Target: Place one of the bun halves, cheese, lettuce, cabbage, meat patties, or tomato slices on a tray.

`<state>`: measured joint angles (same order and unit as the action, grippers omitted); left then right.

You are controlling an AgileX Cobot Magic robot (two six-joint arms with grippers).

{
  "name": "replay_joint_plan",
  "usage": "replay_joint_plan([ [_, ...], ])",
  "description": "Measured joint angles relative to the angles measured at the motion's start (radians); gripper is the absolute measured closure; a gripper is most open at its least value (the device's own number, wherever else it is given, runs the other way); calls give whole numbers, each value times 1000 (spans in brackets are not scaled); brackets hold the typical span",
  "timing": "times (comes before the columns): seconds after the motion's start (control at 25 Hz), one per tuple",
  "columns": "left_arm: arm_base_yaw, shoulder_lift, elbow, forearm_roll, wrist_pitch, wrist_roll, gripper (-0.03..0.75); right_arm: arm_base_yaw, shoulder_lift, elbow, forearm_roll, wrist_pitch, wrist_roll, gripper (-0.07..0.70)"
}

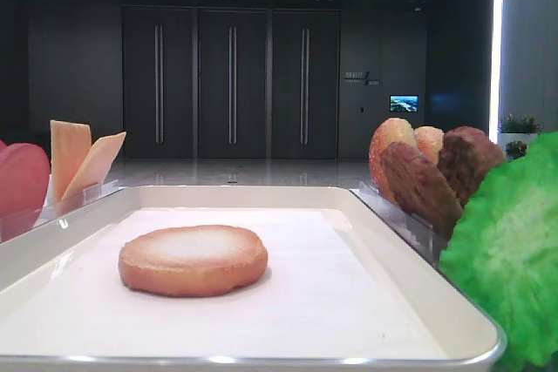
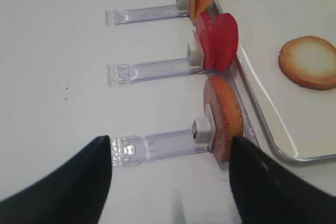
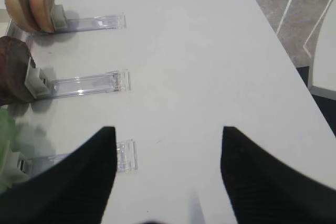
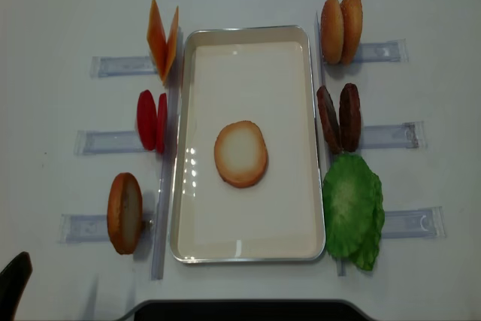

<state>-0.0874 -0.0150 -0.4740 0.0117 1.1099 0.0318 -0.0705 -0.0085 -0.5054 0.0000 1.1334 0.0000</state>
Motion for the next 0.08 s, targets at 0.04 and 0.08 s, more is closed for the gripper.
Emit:
replay_joint_plan([
  [0.04, 0, 0, 0, 0, 0, 0, 188, 0, 0, 0, 0, 0, 0, 216],
  [0.08, 0, 0, 0, 0, 0, 0, 188, 0, 0, 0, 0, 0, 0, 216],
])
